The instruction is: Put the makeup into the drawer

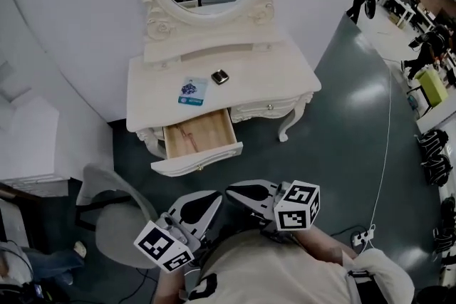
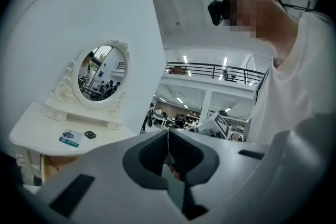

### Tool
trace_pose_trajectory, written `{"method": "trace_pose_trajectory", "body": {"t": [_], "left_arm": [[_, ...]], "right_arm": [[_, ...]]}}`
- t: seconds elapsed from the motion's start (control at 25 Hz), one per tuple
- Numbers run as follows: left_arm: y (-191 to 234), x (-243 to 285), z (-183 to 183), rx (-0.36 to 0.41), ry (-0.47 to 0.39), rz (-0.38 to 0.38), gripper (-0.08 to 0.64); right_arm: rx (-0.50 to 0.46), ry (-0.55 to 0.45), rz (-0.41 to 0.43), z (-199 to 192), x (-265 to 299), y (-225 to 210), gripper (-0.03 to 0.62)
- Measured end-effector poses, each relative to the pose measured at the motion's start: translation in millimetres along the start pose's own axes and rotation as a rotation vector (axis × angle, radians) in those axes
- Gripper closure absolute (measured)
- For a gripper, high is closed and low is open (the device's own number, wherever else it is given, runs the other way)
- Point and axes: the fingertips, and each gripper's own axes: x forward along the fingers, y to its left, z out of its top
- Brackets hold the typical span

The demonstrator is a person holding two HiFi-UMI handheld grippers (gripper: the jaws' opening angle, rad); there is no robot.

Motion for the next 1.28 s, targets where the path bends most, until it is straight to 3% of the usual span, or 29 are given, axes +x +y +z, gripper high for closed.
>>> {"method": "trace_pose_trajectory", "body": {"t": [0.28,0.44,0.8,1.04,1.28], "left_arm": [[43,79,18,-0.065,-0.002,0.052,0.502],[70,123,34,-0.053,-0.009,0.077,0.502],[101,186,29,-0.082,0.037,0.234,0.502],[121,206,29,-0.102,0.028,0.303,0.502],[148,205,33,-0.113,0.029,0.311,0.502]], "right_arm": [[0.024,-0.029,0.035,52,-15,-63,0.565],[0.031,-0.056,0.028,84,-27,-104,0.565],[0.096,0.007,0.112,108,-38,-177,0.565],[0.083,0.029,0.117,127,-33,-214,0.565],[0.096,0.01,0.045,143,-9,-243,0.565]]}}
